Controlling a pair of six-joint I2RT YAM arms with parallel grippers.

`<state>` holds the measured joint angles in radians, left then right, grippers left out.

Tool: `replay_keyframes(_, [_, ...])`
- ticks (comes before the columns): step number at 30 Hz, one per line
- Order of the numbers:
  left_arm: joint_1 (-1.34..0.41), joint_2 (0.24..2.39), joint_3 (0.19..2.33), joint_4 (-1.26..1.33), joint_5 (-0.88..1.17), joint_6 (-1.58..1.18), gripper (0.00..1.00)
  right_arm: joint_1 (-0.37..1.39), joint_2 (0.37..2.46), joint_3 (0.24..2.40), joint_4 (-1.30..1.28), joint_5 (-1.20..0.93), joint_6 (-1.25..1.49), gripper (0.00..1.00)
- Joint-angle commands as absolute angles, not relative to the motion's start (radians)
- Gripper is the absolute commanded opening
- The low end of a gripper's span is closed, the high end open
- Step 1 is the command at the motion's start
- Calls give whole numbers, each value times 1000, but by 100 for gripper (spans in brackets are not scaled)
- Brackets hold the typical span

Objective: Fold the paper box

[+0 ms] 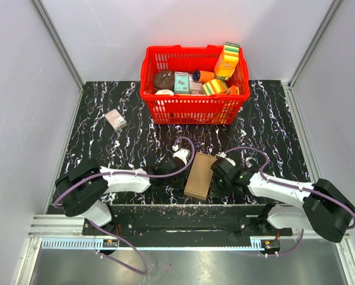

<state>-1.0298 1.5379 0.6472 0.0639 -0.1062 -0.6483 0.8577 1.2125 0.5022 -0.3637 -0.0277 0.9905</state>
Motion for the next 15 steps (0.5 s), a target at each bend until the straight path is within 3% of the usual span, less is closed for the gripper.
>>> replay_keyframes(1, [-1072,1529,657,94,-94,-683,0,870,1209,503,-282,-43,1023,0])
replay_keyframes(15, [-1101,1528,657,75,-144,-732,0,870,1190,520,-336,18,1039,0])
